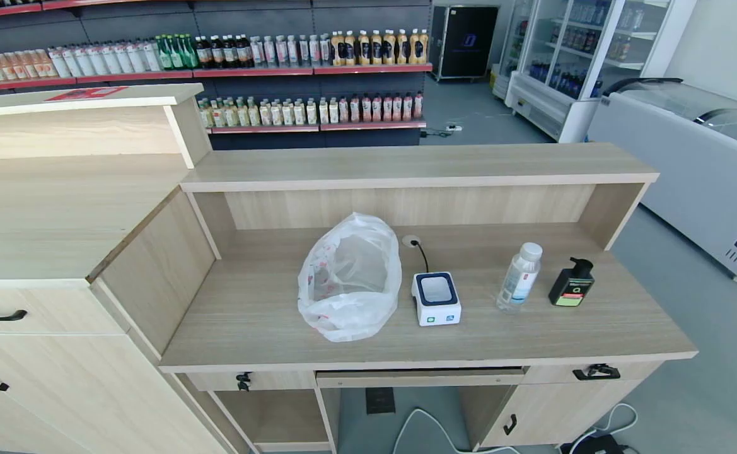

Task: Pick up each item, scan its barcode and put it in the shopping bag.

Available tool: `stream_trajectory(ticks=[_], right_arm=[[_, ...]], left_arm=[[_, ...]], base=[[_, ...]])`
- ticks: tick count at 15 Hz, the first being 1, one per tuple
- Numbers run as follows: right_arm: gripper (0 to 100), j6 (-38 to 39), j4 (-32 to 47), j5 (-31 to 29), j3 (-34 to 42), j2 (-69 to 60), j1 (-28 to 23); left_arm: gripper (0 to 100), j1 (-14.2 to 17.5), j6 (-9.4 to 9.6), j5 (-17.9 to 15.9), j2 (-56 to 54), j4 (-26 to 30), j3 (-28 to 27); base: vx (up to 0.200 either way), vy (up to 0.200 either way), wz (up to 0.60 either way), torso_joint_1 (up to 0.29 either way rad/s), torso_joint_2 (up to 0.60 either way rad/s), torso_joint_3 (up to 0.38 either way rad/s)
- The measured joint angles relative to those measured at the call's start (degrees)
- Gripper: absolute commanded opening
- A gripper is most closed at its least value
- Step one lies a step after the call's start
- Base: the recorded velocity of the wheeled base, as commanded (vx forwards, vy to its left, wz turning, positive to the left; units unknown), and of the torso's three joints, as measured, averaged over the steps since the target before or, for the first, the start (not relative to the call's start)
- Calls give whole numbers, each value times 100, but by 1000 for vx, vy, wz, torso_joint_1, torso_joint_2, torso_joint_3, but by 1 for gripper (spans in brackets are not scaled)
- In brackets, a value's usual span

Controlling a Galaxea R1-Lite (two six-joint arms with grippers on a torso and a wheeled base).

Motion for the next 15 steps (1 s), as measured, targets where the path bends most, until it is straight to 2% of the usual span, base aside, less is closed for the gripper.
stream_trajectory(ticks=[2,3,5,9,13,15], right_arm=[[0,-117,0,312,-102,385,-95],[100,-139,0,367,-135,536,-129],[100,-145,-41,879,-194,827,-267],[100,-339,-646,1581,-315,1676,-1013],[100,-1203,-1519,2611,-456,2966,-1793],[100,-1538,-1673,2827,-603,3528,-1990]], left_arm=[[100,5,0,2,0,0,0],[100,5,0,0,0,0,0],[100,5,-2,2,0,0,0],[100,5,-2,2,-2,0,0],[100,2,-2,2,0,0,0],[100,5,-2,0,0,0,0]], base=[[0,0,0,0,0,0],[0,0,0,0,0,0],[0,0,0,0,0,0],[0,0,0,0,0,0],[0,0,0,0,0,0],[0,0,0,0,0,0]])
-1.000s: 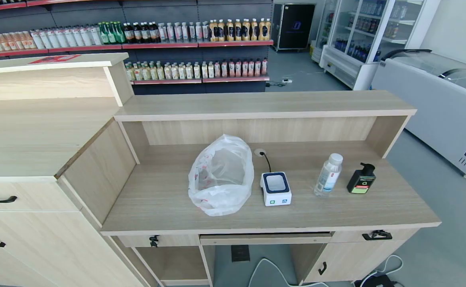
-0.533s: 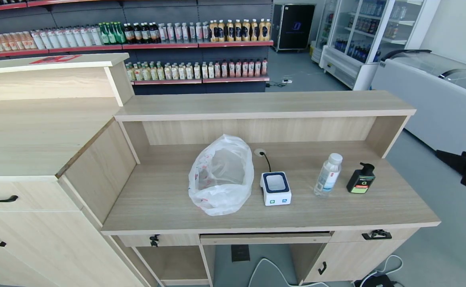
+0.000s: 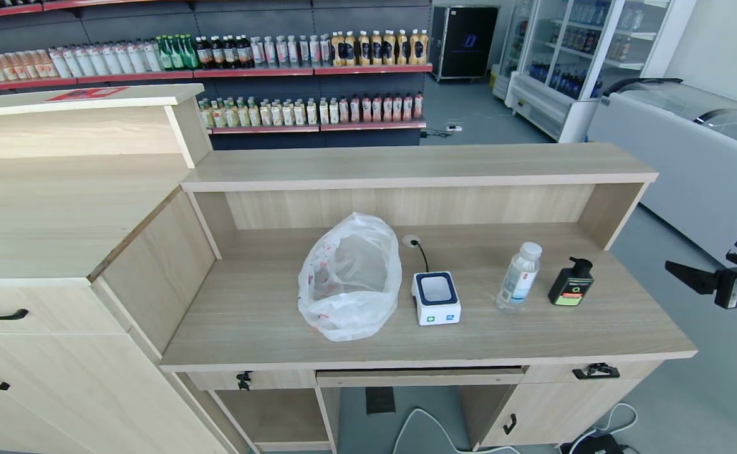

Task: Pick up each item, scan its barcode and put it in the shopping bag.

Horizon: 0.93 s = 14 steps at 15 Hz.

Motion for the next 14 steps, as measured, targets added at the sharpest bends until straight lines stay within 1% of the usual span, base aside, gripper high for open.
stream_trajectory(ticks=[5,11,14], right_arm=[[100,-347,-161,57,-386,959,-30],[100,-389,-227,68,-1001,1755,271],[100,-383,-539,180,-1186,2105,551]], left_arm=[[100,0,2,2,0,0,0],[100,0,0,2,0,0,0],[100,0,0,2,0,0,0]], base=[[0,0,0,0,0,0],[0,0,0,0,0,0],[0,0,0,0,0,0]])
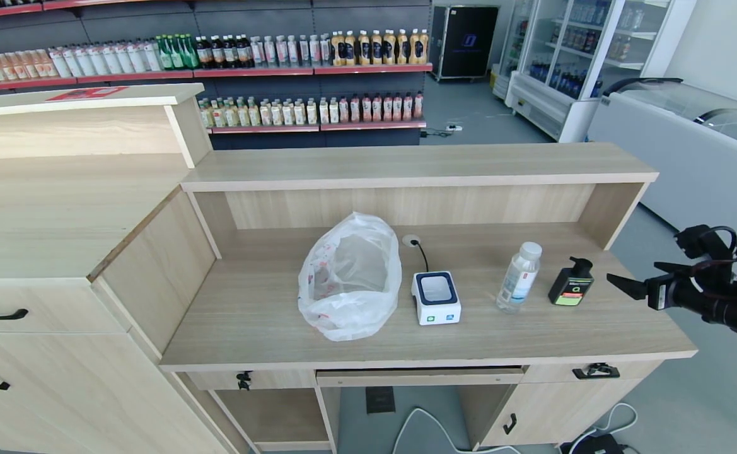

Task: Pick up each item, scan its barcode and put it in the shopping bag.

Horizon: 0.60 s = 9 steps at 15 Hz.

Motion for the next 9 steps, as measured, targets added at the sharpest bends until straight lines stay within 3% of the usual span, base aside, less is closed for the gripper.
stream_trajectory(ticks=[9], right_arm=[[100,-16,-369,96,-610,846,588]], left_arm=[[100,-2,0,0,0,0,0]], base=[[0,0,0,0,0,0]])
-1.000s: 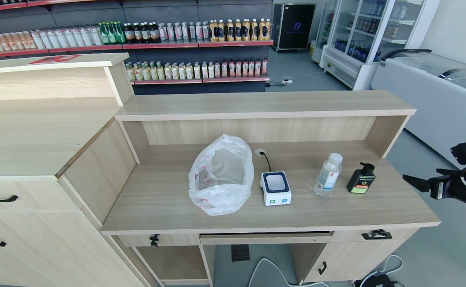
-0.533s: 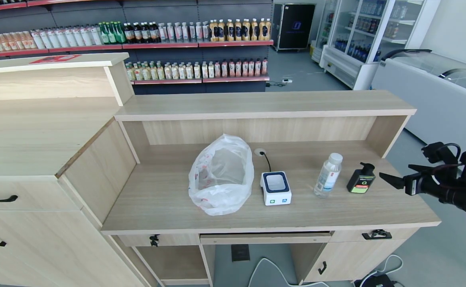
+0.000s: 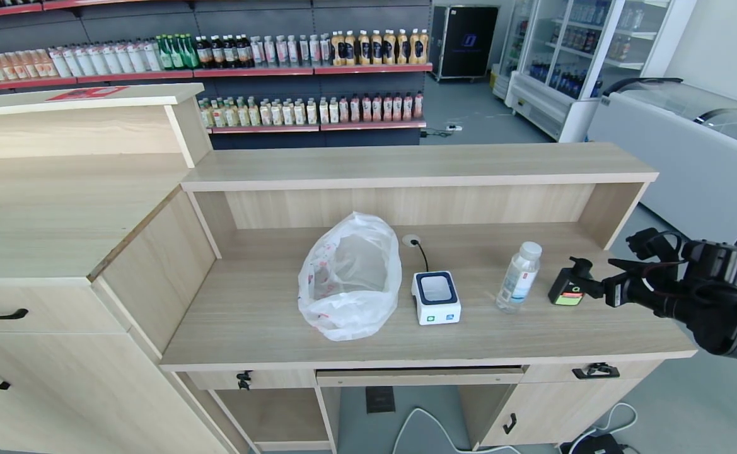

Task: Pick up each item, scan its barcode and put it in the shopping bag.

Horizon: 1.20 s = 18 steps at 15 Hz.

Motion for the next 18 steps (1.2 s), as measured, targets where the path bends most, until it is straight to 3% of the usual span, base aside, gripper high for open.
stream_trajectory(ticks=[7,18], right_arm=[[100,10,-13,13,-427,474,258],[100,66,-332,741,-1303,1352,534]], left_arm=[[100,2,0,0,0,0,0],[100,0,2,0,0,0,0]], base=[[0,0,0,0,0,0],[0,0,0,0,0,0]])
